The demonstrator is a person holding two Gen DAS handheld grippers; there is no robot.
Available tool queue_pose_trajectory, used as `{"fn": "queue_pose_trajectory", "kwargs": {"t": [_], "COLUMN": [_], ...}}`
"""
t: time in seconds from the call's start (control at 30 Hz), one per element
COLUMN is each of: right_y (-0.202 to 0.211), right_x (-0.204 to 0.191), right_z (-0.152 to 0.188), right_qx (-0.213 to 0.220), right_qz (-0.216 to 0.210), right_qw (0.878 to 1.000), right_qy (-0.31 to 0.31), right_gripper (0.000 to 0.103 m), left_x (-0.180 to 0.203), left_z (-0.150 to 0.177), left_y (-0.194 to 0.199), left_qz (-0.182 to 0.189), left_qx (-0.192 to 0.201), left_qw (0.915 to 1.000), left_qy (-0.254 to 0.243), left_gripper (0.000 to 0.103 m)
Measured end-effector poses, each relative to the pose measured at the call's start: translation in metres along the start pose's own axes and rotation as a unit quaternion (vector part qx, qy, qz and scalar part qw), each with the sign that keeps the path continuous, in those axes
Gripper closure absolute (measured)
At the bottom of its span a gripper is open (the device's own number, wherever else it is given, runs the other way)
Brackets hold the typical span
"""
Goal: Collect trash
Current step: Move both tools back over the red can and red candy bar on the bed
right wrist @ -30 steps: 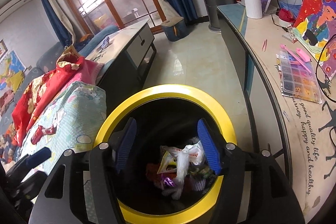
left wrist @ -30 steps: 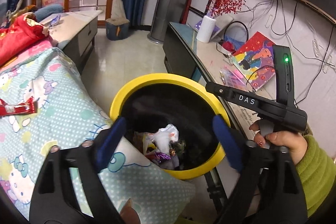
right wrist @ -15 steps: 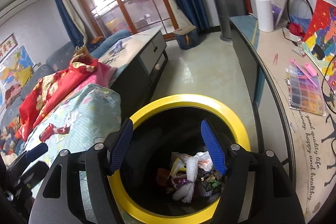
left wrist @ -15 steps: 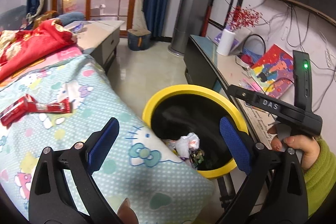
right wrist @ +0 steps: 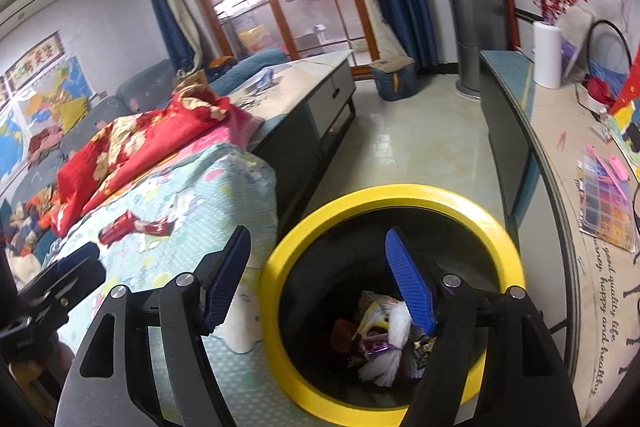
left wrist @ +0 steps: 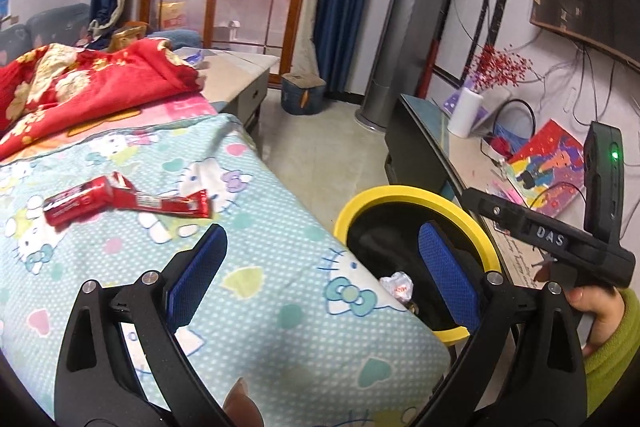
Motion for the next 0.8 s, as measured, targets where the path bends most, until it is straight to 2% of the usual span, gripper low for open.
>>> {"fn": "queue_pose_trajectory", "kwargs": {"t": [0.37, 0.8], "right_y": [-0.008, -0.033], "right_x": [-0.056, -0.122], "right_z": [-0.002, -0.009], "right_qx": [-0.011, -0.032], "right_qz": [-0.038, -0.083], "right_qw": [0.998, 0.988], "right_qy": [0.056, 0.127], "right_gripper": [0.034, 0.034], "left_x": [-0.043, -0.109], "left_z": [-0.010, -0.025], "left_y": [0.019, 0.041], "left_qz": [-0.030, -0.074], "left_qx": [0.034, 0.064], "left_qw": [0.9986, 0.9931], "left_qy": [0.027, 0.065], "left_gripper": [0.015, 0.015]}}
Point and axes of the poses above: each gripper's, at about its wrist camera, not at the fingertips, and y roughly against the way its jaws point, x to its right, z to its underside, the point moved 2 cm from there along -y, roughly the way its jaws point, and after that the axes turned 12 degrees about y, right-handed, at the moved point
